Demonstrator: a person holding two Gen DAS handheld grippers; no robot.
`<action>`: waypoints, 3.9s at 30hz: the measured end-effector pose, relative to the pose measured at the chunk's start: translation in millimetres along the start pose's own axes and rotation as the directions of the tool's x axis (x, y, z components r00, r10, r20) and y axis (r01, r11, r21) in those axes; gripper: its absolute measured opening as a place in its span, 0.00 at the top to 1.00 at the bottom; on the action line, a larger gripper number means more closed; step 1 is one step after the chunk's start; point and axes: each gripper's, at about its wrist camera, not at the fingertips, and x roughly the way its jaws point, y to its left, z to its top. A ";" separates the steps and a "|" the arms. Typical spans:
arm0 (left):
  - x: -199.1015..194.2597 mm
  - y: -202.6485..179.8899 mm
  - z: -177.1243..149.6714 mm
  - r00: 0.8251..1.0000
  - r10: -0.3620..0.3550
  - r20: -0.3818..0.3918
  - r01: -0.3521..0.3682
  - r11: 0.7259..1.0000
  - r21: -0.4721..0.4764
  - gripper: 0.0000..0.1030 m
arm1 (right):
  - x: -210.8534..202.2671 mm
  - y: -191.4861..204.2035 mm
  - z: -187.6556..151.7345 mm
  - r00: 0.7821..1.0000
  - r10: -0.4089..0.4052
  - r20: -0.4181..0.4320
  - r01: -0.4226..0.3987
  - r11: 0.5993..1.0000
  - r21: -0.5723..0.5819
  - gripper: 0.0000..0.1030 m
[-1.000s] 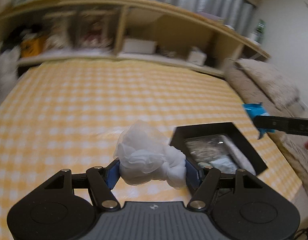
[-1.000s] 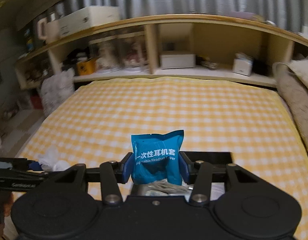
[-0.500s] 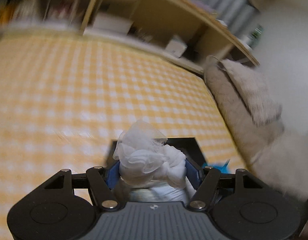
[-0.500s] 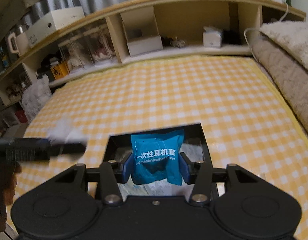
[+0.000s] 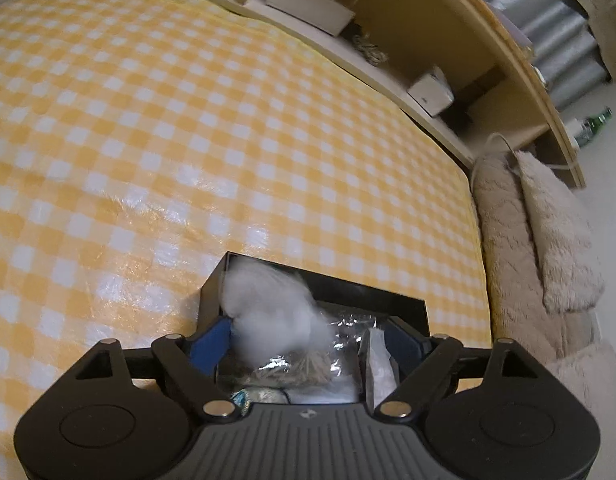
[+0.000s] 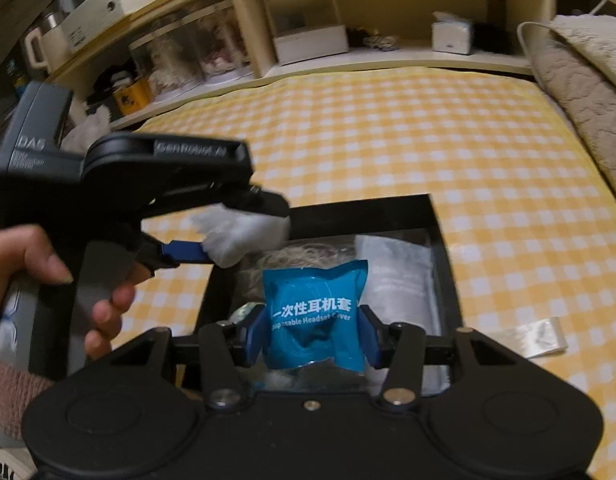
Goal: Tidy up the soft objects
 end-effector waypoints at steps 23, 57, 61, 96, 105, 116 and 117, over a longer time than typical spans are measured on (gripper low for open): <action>-64.6 7.7 -21.9 0.999 0.038 0.012 -0.040 0.980 0.195 0.08 | -7.7 1.5 0.9 0.998 -0.055 -0.007 0.055 0.998 0.034 0.32; -228.1 4.3 -108.7 0.937 0.049 0.347 -0.207 0.876 0.435 0.00 | -160.4 35.5 -50.8 0.949 -0.142 0.280 0.137 0.990 0.040 0.04; -227.4 5.1 -127.0 0.917 0.069 0.392 -0.262 0.847 0.462 0.00 | -166.8 38.3 -64.9 0.941 -0.150 0.304 0.145 0.989 0.040 0.01; -230.8 24.3 -171.3 0.881 0.079 0.466 -0.318 0.828 0.461 0.00 | -166.2 52.3 -103.7 0.900 -0.209 0.382 0.222 0.975 0.012 0.00; -231.3 24.9 -171.0 0.881 0.078 0.466 -0.318 0.828 0.462 0.00 | -165.8 52.7 -102.7 0.902 -0.207 0.378 0.222 0.975 0.006 0.00; -230.8 23.9 -171.4 0.881 0.077 0.466 -0.317 0.828 0.462 0.00 | -165.7 52.1 -102.5 0.902 -0.208 0.377 0.222 0.975 0.007 0.00; -230.9 23.9 -171.4 0.881 0.077 0.466 -0.317 0.828 0.462 0.00 | -165.6 52.1 -102.4 0.903 -0.208 0.377 0.222 0.975 0.007 0.00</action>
